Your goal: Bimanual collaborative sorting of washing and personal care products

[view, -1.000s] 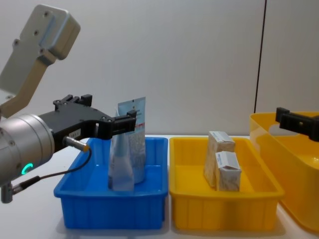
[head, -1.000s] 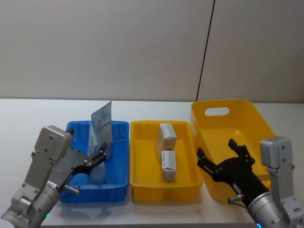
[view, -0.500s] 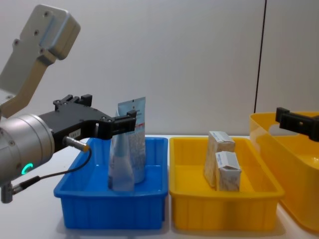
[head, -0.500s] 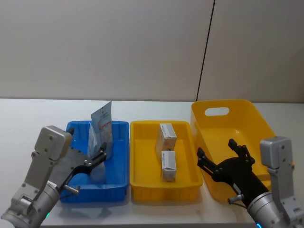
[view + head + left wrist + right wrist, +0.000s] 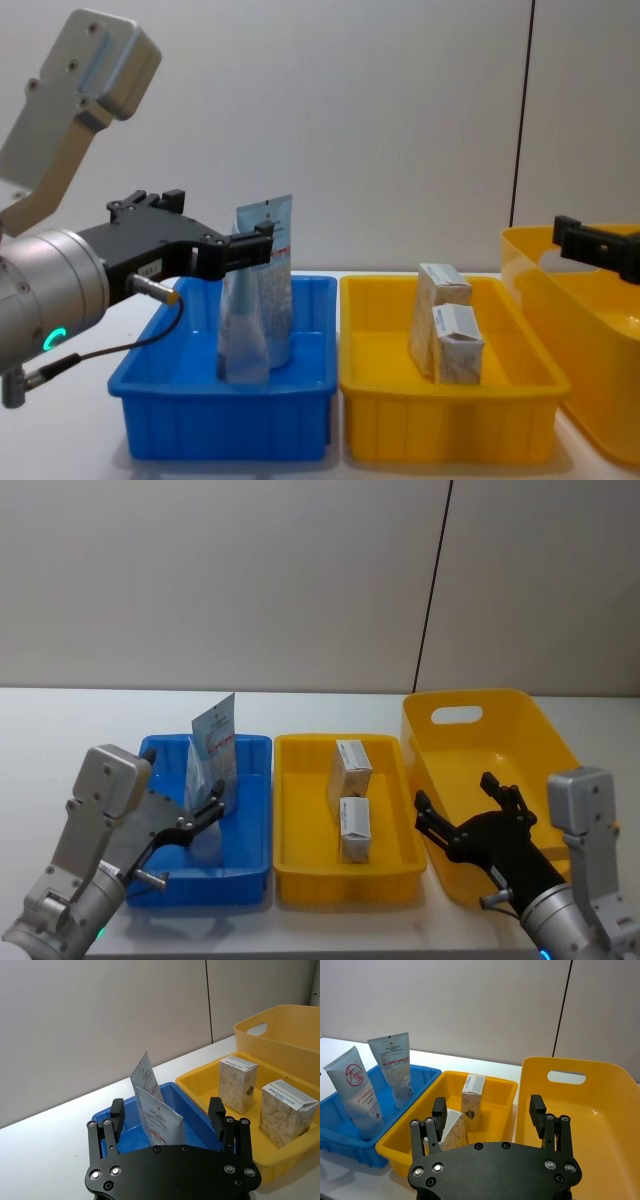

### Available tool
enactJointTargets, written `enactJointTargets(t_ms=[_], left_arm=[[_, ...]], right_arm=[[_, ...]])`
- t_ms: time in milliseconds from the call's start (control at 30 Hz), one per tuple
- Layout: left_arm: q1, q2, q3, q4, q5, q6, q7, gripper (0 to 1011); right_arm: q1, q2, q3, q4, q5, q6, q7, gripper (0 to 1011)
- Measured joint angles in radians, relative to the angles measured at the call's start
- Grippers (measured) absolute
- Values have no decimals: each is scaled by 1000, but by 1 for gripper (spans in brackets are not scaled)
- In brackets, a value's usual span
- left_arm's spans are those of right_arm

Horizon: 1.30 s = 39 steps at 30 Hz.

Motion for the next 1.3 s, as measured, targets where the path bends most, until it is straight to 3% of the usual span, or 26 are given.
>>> enactJointTargets(t_ms=[333,600,1000,1167,1300], left_arm=[[0,0,0,0,0,0,0,1001],[0,0,0,0,0,0,0,1001],[0,0,0,0,0,0,0,1002],[0,0,0,0,0,0,0,1001],[0,0,0,0,0,0,0,1001]], right_arm=[[23,-5,-8,-2,0,68,4,1003],[65,-14,-20,-3,12,193,9,1003],[188,-56,-72,44,22,446,10,1003],[238,-80,-102,84,10,517,1,1003],[262,-95,-118,110,1,541,-7,1003]])
